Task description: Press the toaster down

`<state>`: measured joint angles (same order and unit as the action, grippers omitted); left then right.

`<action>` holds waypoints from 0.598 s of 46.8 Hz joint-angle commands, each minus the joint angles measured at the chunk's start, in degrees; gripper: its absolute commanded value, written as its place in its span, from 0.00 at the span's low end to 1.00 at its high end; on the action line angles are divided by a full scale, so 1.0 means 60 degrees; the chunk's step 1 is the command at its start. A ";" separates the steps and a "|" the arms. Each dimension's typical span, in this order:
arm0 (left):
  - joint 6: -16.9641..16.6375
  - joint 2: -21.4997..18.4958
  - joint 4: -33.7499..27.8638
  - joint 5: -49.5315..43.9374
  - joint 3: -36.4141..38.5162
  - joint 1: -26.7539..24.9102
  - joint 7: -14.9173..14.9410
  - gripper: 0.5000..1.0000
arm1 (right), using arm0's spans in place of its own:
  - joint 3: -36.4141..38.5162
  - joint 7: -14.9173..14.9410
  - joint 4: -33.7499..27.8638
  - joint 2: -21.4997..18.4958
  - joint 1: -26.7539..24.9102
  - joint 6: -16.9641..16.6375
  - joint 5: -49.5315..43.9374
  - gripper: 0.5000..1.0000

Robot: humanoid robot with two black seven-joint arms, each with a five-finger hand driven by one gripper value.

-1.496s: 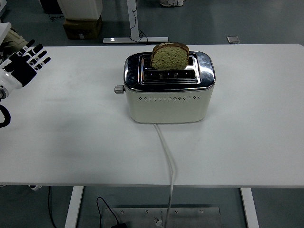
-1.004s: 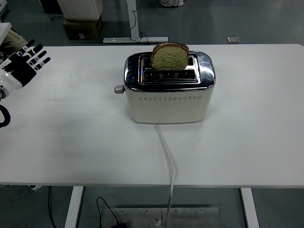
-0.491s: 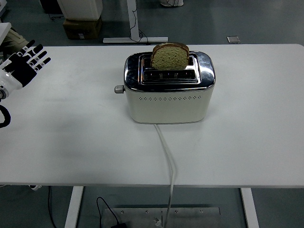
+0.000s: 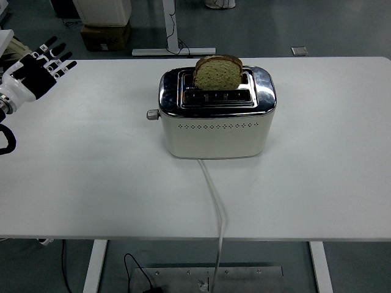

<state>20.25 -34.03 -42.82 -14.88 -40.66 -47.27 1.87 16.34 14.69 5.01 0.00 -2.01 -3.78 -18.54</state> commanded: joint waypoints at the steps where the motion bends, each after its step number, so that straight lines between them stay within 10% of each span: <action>1: -0.0473 -0.0347 -0.1108 0.0193 0.0024 0.0056 0.0026 1.00 | 0.0002 -0.0003 0.0001 0.0000 -0.0002 0.0000 -0.0001 1.00; 28: -0.0358 -0.2692 -0.4933 0.3489 0.2454 -0.2168 0.1168 1.00 | 0.0002 -0.0003 0.0001 0.0000 -0.0002 0.0000 0.0014 1.00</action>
<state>16.44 -49.98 -71.46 4.17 -29.20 -57.18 8.71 16.36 14.67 5.05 0.00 -2.02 -3.78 -18.52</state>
